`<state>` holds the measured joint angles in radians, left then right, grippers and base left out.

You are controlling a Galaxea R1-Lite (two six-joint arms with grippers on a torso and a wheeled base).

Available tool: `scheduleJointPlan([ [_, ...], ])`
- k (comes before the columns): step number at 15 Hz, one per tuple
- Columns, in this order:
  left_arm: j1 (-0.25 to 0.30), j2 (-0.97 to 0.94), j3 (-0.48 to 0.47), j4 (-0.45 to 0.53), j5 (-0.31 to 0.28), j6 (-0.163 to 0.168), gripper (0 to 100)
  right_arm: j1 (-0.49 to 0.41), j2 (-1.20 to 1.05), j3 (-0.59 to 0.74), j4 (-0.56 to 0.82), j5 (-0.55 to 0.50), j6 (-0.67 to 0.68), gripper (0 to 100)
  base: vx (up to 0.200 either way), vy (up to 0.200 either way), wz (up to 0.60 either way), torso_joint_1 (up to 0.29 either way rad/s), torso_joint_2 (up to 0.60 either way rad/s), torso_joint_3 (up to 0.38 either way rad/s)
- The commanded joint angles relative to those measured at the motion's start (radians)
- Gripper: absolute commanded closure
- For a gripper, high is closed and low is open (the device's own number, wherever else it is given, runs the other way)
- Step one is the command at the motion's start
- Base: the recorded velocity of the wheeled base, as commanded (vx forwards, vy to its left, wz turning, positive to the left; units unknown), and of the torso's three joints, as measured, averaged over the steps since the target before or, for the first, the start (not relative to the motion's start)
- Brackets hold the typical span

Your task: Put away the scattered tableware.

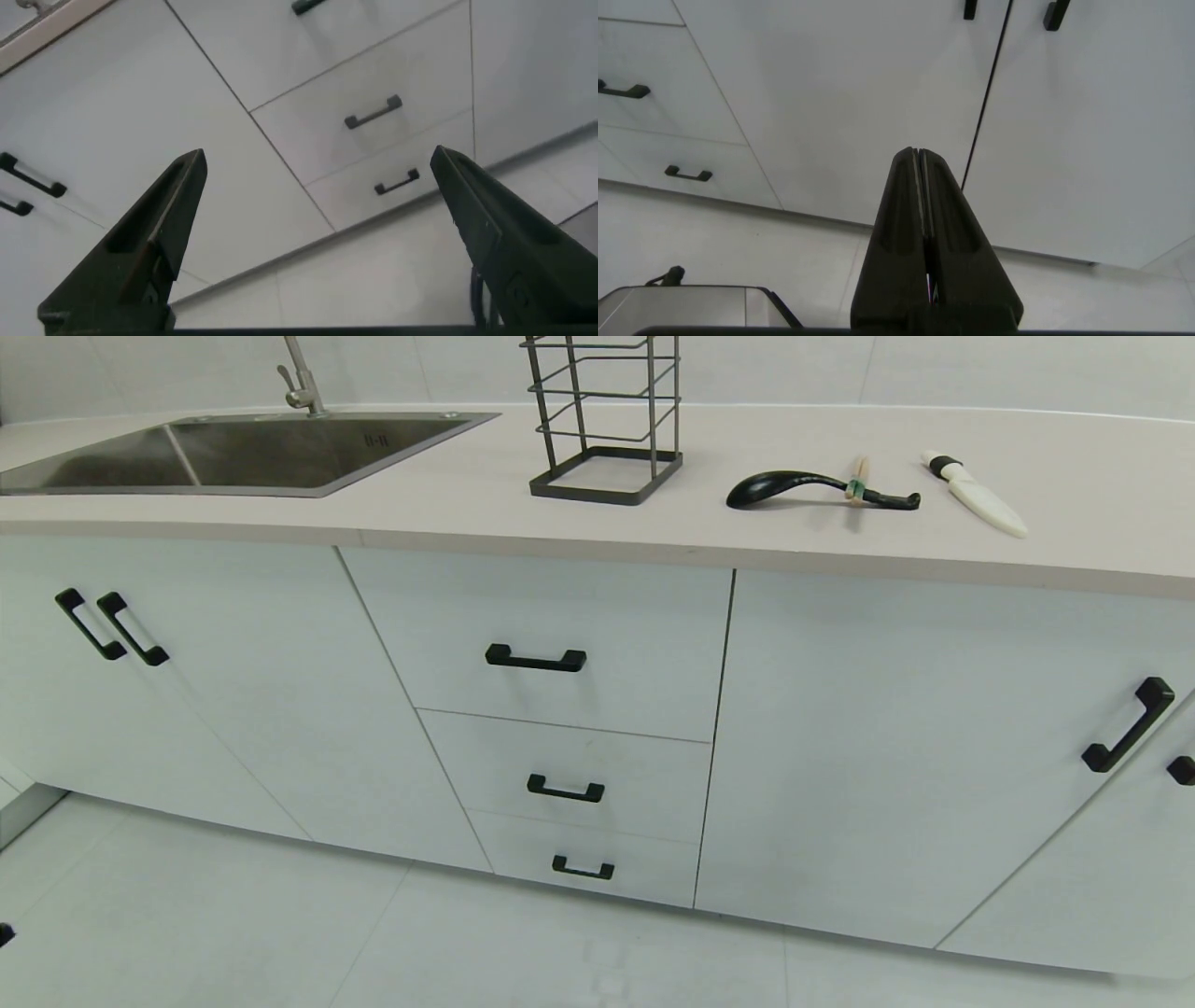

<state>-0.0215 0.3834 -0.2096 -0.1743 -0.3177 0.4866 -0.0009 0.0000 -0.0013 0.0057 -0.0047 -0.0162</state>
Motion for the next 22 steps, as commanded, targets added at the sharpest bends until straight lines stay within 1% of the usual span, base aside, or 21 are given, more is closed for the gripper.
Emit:
scheduleJointPlan([
  [1, -0.003, 0.161, -0.036, 0.001, -0.004, 0.081, 0, -0.001, 0.0, 0.001, 0.0, 0.0, -0.001, 100, 0.0, 0.0, 0.0, 0.0, 0.0, 0.0],
  [2, -0.003, 0.195, -0.068, 0.001, -0.012, 0.096, 0, -0.002, 0.0, 0.001, 0.0, 0.0, -0.001, 100, 0.0, 0.0, 0.0, 0.0, 0.0, 0.0],
  [3, -0.005, 0.206, -0.077, 0.004, -0.014, 0.104, 0, -0.001, 0.0, 0.0, 0.0, 0.0, -0.001, 100, 0.0, 0.0, 0.0, 0.0, 0.0, 0.0],
  [4, -0.025, 0.279, -0.122, 0.013, -0.015, 0.175, 0, -0.002, 0.0, 0.001, 0.0, 0.0, -0.001, 100, 0.0, 0.0, 0.0, 0.0, 0.0, 0.0],
  [5, -0.06, 0.336, -0.134, 0.018, -0.017, 0.236, 0, -0.002, 0.0, 0.0, 0.0, 0.0, -0.001, 100, 0.0, 0.0, 0.0, 0.0, 0.0, 0.0],
  [6, -0.115, 0.391, -0.136, 0.024, -0.015, 0.285, 0, -0.001, 0.0, 0.0, 0.0, 0.0, -0.001, 100, 0.0, 0.0, 0.0, 0.0, 0.0, 0.0],
  [7, -0.186, 0.454, -0.136, 0.033, -0.004, 0.317, 0, -0.001, 0.0, 0.0, 0.0, 0.0, -0.001, 100, 0.0, 0.0, 0.0, 0.0, 0.0, 0.0],
  [8, -0.25, 0.512, -0.136, 0.036, 0.011, 0.339, 0, -0.001, 0.002, 0.0, 0.0, 0.0, -0.001, 100, 0.0, 0.0, 0.0, 0.0, 0.0, 0.0],
  [9, -0.293, 0.555, -0.136, 0.036, 0.026, 0.348, 0, -0.002, 0.002, 0.0, 0.0, 0.0, -0.001, 100, 0.0, 0.0, 0.0, 0.0, 0.0, 0.0],
  [10, -0.38, 0.657, -0.146, 0.036, 0.045, 0.365, 0, -0.002, 0.002, 0.001, 0.0, 0.0, -0.001, 100, 0.0, 0.0, 0.0, 0.0, 0.0, 0.0],
  [11, -0.43, 0.739, -0.166, 0.035, 0.046, 0.383, 0, -0.002, 0.002, 0.001, 0.0, 0.0, -0.001, 100, 0.0, 0.0, 0.0, 0.0, 0.0, 0.0],
  [12, -0.453, 0.804, -0.183, 0.035, 0.048, 0.418, 0, -0.002, 0.002, 0.0, 0.0, 0.0, -0.001, 100, 0.0, 0.0, 0.0, 0.0, 0.0, 0.0],
  [13, -0.453, 0.845, -0.194, 0.035, 0.049, 0.452, 0, -0.002, 0.002, 0.0, 0.0, 0.0, -0.001, 100, 0.0, 0.0, 0.0, 0.0, 0.0, 0.0],
  [14, -0.453, 0.867, -0.195, 0.035, 0.051, 0.46, 0, -0.002, 0.0, 0.0, 0.0, 0.0, -0.001, 100, 0.0, 0.0, 0.0, 0.0, 0.0, 0.0],
  [18, -0.453, 0.931, -0.238, 0.033, 0.081, 0.464, 0, -0.002, 0.002, 0.0, 0.0, 0.0, -0.001, 100, 0.0, 0.0, 0.0, 0.0, 0.0, 0.0],
  [19, -0.453, 0.999, -0.258, 0.029, 0.097, 0.501, 0, -0.002, 0.002, 0.0, 0.0, 0.0, -0.001, 100, 0.0, 0.0, 0.0, 0.0, 0.0, 0.0],
  [20, -0.451, 1.059, -0.275, 0.015, 0.115, 0.546, 0, -0.002, 0.002, 0.0, 0.0, 0.0, -0.001, 100, 0.0, 0.0, 0.0, 0.0, 0.0, 0.0],
  [21, -0.451, 1.094, -0.286, 0.002, 0.123, 0.572, 0, -0.002, 0.002, 0.0, 0.0, 0.0, -0.001, 100, 0.0, 0.0, 0.0, 0.0, 0.0, 0.0],
  [22, -0.451, 1.171, -0.315, -0.025, 0.126, 0.633, 0, -0.002, 0.002, 0.0, 0.0, 0.0, -0.001, 100, 0.0, 0.0, 0.0, 0.0, 0.0, 0.0],
])
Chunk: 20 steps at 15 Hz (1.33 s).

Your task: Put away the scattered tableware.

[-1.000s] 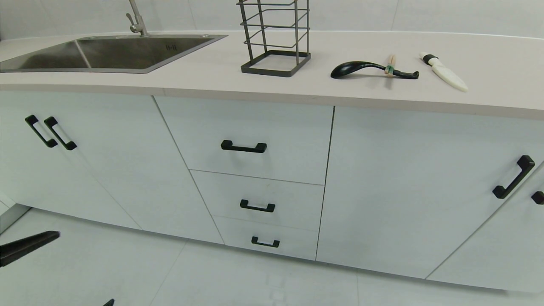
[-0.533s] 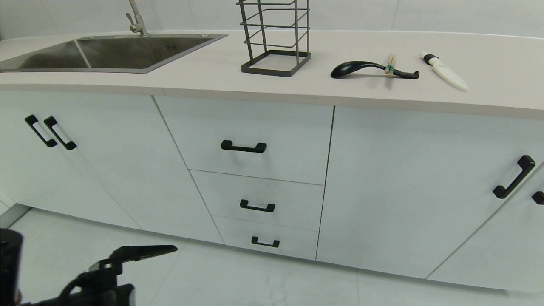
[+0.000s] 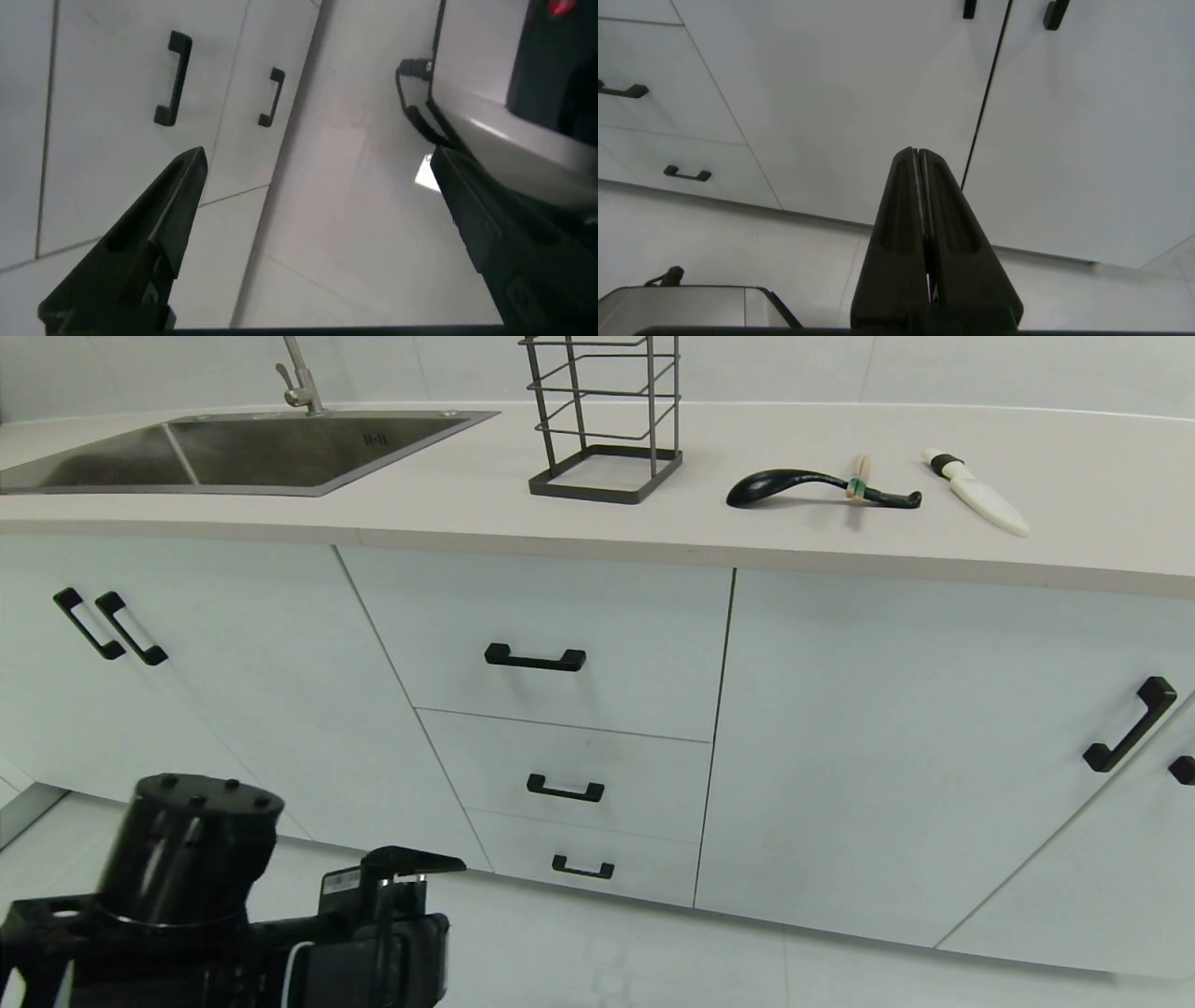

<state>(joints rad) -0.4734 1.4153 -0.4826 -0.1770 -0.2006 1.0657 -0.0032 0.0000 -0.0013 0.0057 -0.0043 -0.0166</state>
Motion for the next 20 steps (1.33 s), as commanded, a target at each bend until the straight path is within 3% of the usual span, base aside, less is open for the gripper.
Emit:
scheduleJointPlan([
  [1, 0.001, 0.18, -0.064, -0.029, 0.009, 0.086, 0, 0.0, 0.002, 0.0, 0.0, 0.0, 0.0, 100, 0.0, 0.0, 0.0, 0.0, 0.0, 0.0],
  [6, 0.013, 0.323, -0.156, -0.03, 0.009, 0.115, 0, 0.0, 0.002, 0.0, 0.0, 0.0, 0.0, 100, 0.0, 0.0, 0.0, 0.0, 0.0, 0.0],
  [11, 0.095, 0.444, -0.272, -0.032, 0.012, 0.195, 0, 0.0, 0.002, 0.001, 0.0, 0.0, 0.0, 100, 0.0, 0.0, 0.0, 0.0, 0.0, 0.0],
  [16, 0.091, 0.56, -0.421, -0.035, 0.05, 0.198, 0, 0.0, 0.002, 0.001, 0.0, 0.0, 0.0, 100, 0.0, 0.0, 0.0, 0.0, 0.0, 0.0],
  [20, 0.09, 0.646, -0.438, -0.151, 0.064, 0.191, 0, 0.0, 0.002, 0.0, 0.0, 0.0, 0.0, 100, 0.0, 0.0, 0.0, 0.0, 0.0, 0.0],
])
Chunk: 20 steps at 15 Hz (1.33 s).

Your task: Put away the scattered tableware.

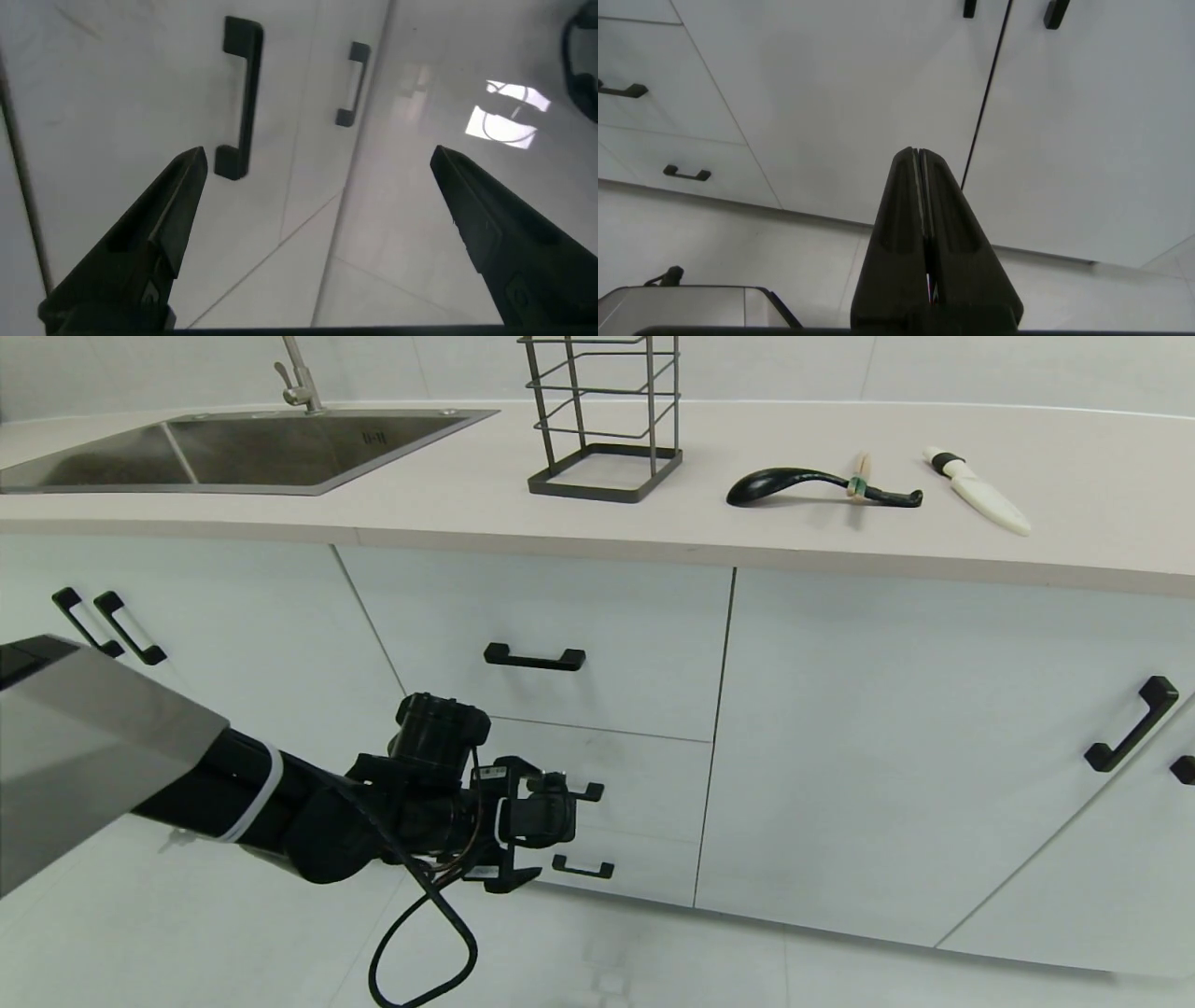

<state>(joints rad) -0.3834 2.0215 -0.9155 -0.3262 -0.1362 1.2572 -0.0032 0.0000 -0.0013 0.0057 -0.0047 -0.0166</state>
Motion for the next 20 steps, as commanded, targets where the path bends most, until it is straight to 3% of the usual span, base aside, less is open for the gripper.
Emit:
scheduleJointPlan([
  [1, 0.0, 0.048, -0.003, -0.03, 0.01, -0.002, 0, 0.0, 0.002, 0.0, -0.001, 0.0, 0.0, 100, 0.0, 0.0, 0.0, 0.0, 0.0, 0.0],
  [9, -0.002, 0.103, -0.008, -0.1, 0.029, -0.009, 0, 0.0, 0.002, 0.0, -0.001, 0.0, 0.0, 100, 0.0, 0.0, 0.0, 0.0, 0.0, 0.0],
  [20, -0.012, 0.21, -0.118, -0.103, 0.027, -0.018, 0, 0.0, 0.002, 0.0, 0.0, 0.0, 0.0, 100, 0.0, 0.0, 0.0, 0.0, 0.0, 0.0],
])
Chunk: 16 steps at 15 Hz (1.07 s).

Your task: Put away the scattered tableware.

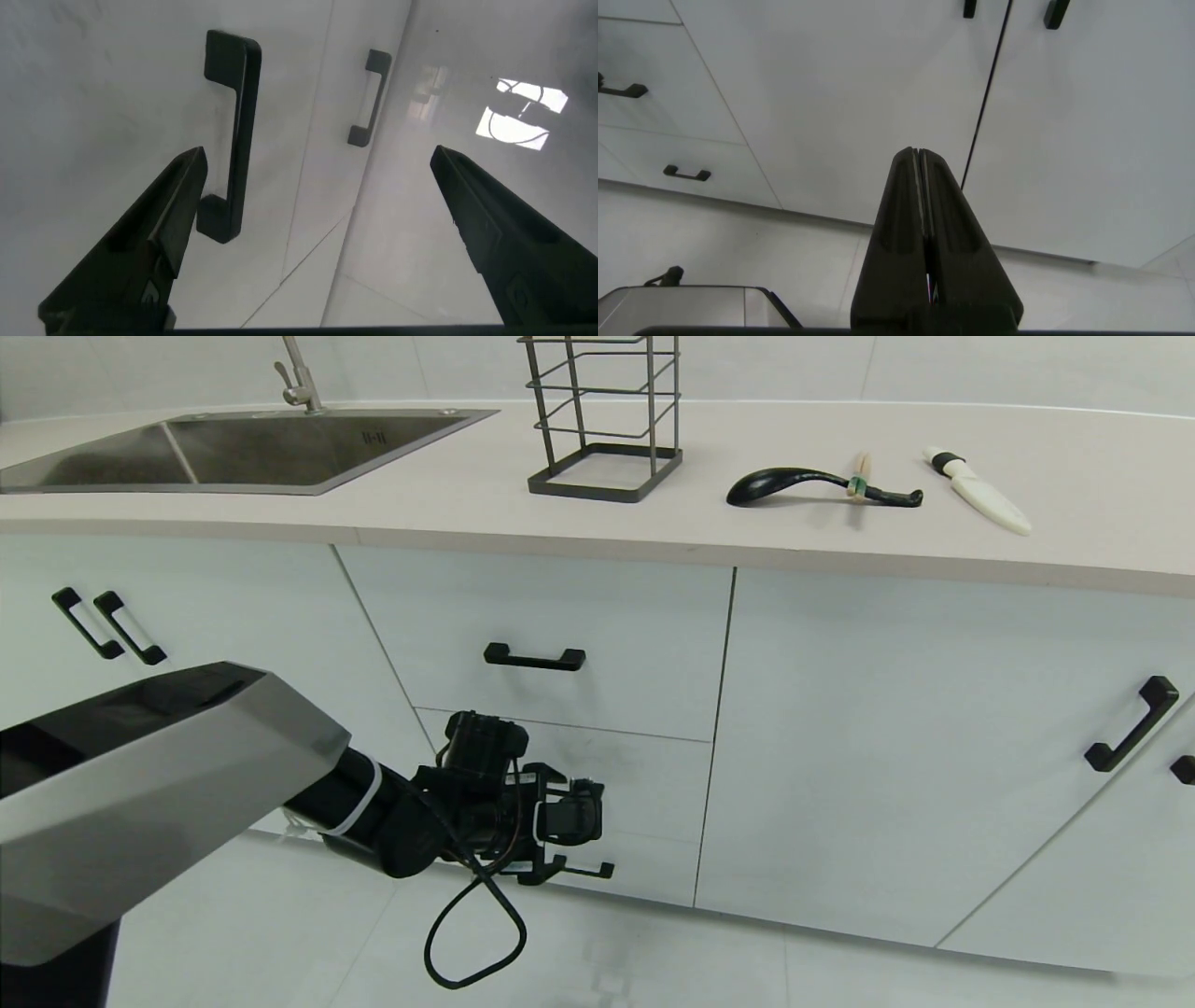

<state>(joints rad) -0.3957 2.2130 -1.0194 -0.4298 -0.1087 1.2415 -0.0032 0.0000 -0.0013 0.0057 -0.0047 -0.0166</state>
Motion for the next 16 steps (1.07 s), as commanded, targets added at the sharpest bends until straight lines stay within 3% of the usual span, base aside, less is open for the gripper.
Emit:
scheduleJointPlan([
  [1, 0.0, 0.028, -0.024, 0.0, 0.0, -0.007, 0, 0.0, 0.002, 0.0, 0.0, 0.0, 0.0, 100, 0.0, 0.0, 0.0, 0.0, 0.0, 0.0],
  [9, -0.002, 0.086, -0.059, -0.004, -0.005, -0.011, 0, 0.0, 0.002, 0.001, -0.001, 0.0, 0.0, 100, 0.0, 0.0, 0.0, 0.0, 0.0, 0.0],
  [16, -0.015, 0.068, 0.044, -0.004, -0.028, -0.013, 0, 0.0, 0.002, 0.0, 0.0, 0.0, 0.0, 100, 0.0, 0.0, 0.0, 0.0, 0.0, 0.0],
])
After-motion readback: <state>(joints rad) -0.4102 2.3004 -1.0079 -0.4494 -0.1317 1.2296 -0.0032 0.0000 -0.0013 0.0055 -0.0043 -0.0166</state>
